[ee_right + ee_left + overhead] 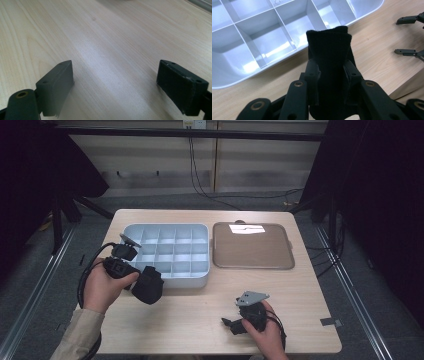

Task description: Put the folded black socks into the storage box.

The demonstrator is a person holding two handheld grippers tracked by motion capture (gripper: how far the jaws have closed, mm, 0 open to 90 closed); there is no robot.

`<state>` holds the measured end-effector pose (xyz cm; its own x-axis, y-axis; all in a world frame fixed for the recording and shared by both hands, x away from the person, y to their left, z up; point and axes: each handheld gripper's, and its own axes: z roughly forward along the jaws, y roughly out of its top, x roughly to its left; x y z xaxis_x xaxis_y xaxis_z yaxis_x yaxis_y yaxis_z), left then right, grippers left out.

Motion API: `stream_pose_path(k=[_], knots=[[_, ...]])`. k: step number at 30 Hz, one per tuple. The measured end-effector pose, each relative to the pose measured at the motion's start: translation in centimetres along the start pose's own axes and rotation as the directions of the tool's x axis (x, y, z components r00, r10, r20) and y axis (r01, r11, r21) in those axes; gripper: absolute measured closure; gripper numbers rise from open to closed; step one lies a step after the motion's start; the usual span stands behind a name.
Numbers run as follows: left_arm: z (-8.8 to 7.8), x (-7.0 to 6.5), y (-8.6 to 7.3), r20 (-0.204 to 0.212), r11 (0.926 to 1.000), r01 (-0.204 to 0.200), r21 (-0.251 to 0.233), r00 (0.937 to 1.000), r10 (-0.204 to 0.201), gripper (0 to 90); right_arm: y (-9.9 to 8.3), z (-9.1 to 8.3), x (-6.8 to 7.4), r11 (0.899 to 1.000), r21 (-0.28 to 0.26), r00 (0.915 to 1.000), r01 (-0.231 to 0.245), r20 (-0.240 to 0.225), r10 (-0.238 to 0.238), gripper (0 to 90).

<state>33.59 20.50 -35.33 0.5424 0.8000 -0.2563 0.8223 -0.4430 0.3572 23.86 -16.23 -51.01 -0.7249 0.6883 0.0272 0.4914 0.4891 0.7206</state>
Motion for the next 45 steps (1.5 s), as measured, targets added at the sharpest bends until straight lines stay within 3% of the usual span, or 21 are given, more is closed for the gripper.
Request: stream_pose_path(k=[22, 38, 45], knots=[[-2.2, 0.7, 1.2, -0.026, 1.0, 0.006, 0.008, 0.9996, -0.006, 70.5, 0.0, 0.0, 0.0, 1.0, -0.003, 1.0, -0.003, 0.0, 0.003, 13.5], [-4.2, 0.6, 2.8, -0.045, 0.9998, -0.001, -0.019, 0.999, 0.0, 70.5, 0.0, 0.0, 0.0, 1.0, -0.004, 1.0, -0.001, 0.0, 0.001, 13.5], [-4.4, 1.2, 3.1, -0.057, 0.9993, 0.022, -0.029, 0.9981, -0.024, 70.5, 0.0, 0.0, 0.0, 1.0, -0.002, 1.0, 0.0, 0.001, 0.0, 13.4]])
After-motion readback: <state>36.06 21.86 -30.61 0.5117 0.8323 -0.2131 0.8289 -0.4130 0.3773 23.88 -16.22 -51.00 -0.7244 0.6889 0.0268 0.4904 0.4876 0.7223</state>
